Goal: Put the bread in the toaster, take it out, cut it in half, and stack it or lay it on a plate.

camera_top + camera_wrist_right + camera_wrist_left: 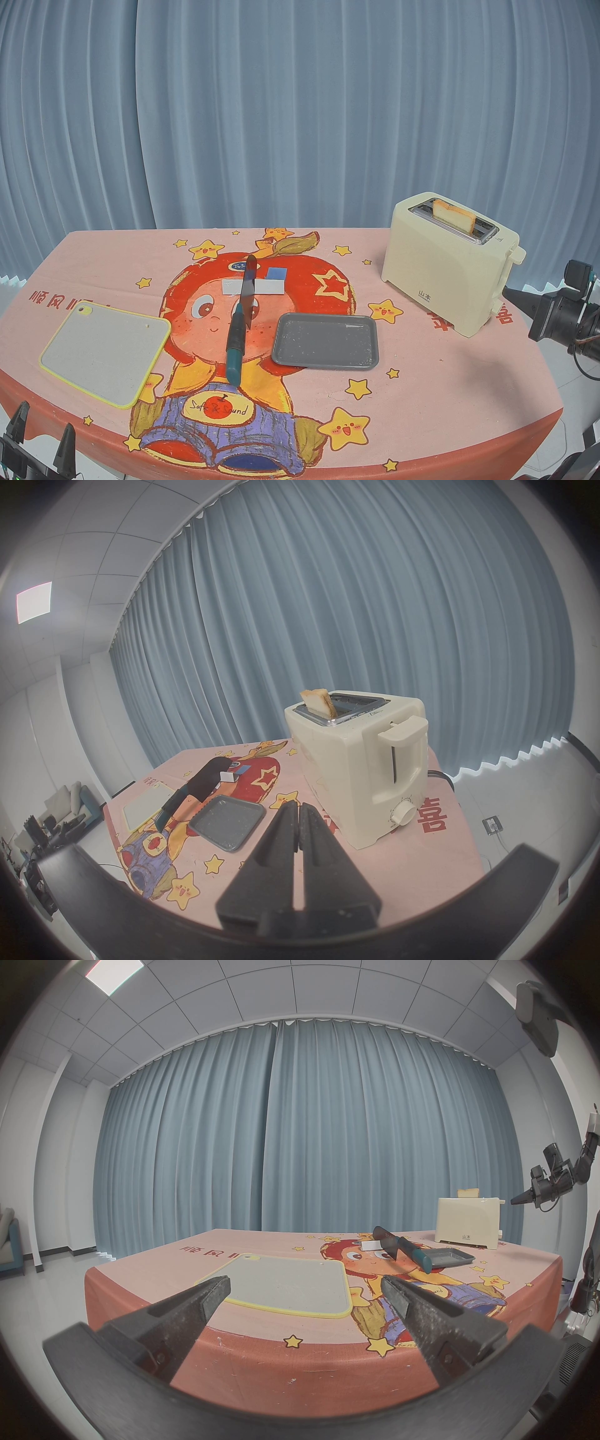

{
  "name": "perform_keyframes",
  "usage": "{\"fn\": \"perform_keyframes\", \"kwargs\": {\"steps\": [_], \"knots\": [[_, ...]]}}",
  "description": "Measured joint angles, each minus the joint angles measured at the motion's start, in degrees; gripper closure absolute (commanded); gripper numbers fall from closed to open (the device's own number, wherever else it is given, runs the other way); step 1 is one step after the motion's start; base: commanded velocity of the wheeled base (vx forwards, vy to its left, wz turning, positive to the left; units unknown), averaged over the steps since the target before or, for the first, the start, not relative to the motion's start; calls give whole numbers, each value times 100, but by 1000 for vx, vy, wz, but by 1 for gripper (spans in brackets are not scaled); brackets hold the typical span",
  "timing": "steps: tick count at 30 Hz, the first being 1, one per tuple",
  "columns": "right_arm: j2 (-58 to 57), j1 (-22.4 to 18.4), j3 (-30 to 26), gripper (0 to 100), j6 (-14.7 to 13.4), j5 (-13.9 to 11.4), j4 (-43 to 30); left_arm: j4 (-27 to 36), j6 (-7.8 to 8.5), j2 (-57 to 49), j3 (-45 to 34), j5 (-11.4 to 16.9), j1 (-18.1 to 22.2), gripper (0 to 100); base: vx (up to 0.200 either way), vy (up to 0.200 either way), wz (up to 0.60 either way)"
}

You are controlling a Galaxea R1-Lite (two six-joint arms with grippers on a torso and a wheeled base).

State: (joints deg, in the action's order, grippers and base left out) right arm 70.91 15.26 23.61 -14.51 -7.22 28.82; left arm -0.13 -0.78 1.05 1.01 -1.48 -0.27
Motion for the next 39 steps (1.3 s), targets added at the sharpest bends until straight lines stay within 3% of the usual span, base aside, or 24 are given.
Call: {"fn": "perform_keyframes", "kwargs": {"steps": [39], "knots": [[-400,-176,577,100,146,-48,30,0,5,0,0,0,0,0,0,0,0]]}}
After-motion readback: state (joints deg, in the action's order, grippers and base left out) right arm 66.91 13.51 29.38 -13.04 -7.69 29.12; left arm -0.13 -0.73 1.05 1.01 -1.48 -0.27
